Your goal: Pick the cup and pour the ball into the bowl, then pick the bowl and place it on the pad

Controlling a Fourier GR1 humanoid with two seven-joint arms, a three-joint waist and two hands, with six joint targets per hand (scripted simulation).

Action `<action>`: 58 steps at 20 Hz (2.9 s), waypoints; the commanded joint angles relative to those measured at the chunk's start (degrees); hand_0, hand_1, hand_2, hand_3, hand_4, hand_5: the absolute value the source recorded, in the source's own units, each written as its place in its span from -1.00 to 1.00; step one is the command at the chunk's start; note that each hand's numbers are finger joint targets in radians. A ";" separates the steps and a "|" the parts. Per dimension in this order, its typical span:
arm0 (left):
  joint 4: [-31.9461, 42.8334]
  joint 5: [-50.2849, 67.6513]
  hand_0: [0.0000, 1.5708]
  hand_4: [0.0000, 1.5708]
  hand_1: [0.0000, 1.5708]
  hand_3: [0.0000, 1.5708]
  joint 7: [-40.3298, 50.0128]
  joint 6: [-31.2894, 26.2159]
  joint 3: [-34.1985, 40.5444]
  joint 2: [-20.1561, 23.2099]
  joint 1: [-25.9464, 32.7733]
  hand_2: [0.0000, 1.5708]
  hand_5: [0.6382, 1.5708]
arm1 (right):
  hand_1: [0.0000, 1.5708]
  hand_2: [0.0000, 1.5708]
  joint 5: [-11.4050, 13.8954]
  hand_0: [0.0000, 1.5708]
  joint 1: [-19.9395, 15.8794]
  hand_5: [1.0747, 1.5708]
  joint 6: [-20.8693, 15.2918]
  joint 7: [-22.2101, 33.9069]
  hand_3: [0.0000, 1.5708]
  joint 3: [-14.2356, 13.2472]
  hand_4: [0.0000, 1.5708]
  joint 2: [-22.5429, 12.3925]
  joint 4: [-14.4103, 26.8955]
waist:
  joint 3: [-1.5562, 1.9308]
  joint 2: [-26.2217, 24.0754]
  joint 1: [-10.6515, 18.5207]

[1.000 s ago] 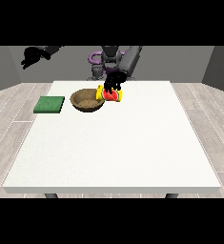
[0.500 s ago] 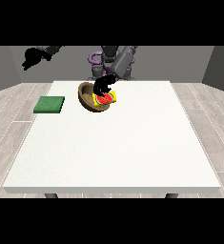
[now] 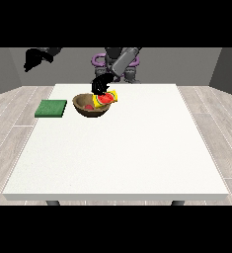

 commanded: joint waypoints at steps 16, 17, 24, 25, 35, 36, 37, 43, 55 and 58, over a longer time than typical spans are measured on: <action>-24.35 17.03 0.88 0.64 0.88 1.00 -12.03 -2.09 16.12 6.52 -7.34 1.00 0.70 | -1.00 -0.42 4.00 -1.00 -4.82 0.97 14.55 -4.09 -0.24 0.33 -0.28 -16.61 8.28 | -0.09 0.28 17.73; -25.68 19.03 0.94 0.52 0.94 1.00 -11.19 -1.56 18.21 6.32 -7.07 1.00 0.81 | -1.00 -0.41 4.43 -1.00 -4.08 0.97 14.74 -4.33 -0.20 0.34 -0.27 -17.32 8.92 | -0.10 0.46 18.73; -30.17 36.25 0.91 0.77 0.91 1.00 -25.63 1.02 28.15 11.01 3.23 1.00 0.63 | -1.00 -0.35 4.99 -1.00 -3.55 0.99 11.78 -3.35 -0.08 1.94 -0.25 -13.08 5.19 | -0.20 2.94 20.37; -30.78 40.03 0.80 0.77 0.80 1.00 -28.73 0.64 29.47 10.94 6.01 1.00 0.59 | -1.00 -0.35 4.04 -1.00 -2.88 1.00 11.27 -3.22 -0.11 1.76 -0.24 -11.29 4.22 | -0.25 2.55 19.73; -44.74 84.61 -1.00 -0.38 -1.00 -1.00 -30.64 -22.40 53.30 1.30 3.09 -1.00 0.96 | -1.00 -0.49 2.59 -1.00 -2.13 1.00 11.47 -1.29 -0.45 1.50 -0.14 -9.34 4.75 | -0.73 6.26 22.81; -44.94 88.06 -1.00 -0.41 -1.00 -1.00 -30.25 -26.15 55.69 3.26 3.11 -1.00 0.93 | -1.00 -0.50 2.46 -1.00 -0.50 1.00 11.67 -1.93 -0.45 1.64 -0.14 -8.77 4.40 | -0.59 5.52 22.39; -45.07 90.64 -1.00 -0.44 -1.00 -1.00 -30.43 -30.33 56.92 5.29 3.84 -1.00 0.94 | -1.00 -0.47 2.93 -1.00 1.40 1.00 10.36 -3.68 -0.50 1.76 -0.12 -7.54 4.30 | -0.45 6.71 23.17; -38.65 103.66 -1.00 -0.63 -1.00 -1.00 -23.70 -47.10 68.07 19.81 2.45 -1.00 0.94 | -1.00 -1.00 3.06 -1.00 2.35 0.99 9.31 -1.20 -1.00 4.14 -1.00 -3.05 1.24 | -0.19 5.85 21.72; -38.14 111.34 -1.00 -0.73 -1.00 -1.00 -17.62 -51.99 72.10 28.17 4.80 -1.00 0.98 | -1.00 -1.00 4.25 -1.00 2.27 1.00 13.01 -7.56 -1.00 1.97 -1.00 -6.33 8.83 | -0.01 6.80 20.02; -37.19 112.94 -1.00 -0.80 -1.00 -1.00 -18.22 -53.88 73.55 30.91 5.32 -1.00 0.98 | -1.00 -1.00 6.48 -1.00 3.84 1.00 10.53 -9.81 -1.00 3.97 -1.00 -3.12 8.60 | -0.03 7.81 18.06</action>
